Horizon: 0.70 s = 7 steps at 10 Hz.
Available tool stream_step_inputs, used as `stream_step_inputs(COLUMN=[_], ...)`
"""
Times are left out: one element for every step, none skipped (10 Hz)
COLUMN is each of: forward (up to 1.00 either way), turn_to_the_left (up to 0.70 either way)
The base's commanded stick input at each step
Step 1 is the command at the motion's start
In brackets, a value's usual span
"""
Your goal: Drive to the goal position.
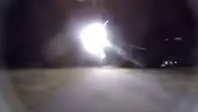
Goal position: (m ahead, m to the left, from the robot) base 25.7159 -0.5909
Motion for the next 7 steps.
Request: stream_step_inputs(forward=[1.00, 1.00, 1.00, 1.00, 1.00, 1.00, 1.00], turn_to_the_left=[0.00, 0.00, 0.00, 0.00, 0.00, 0.00, 0.00])
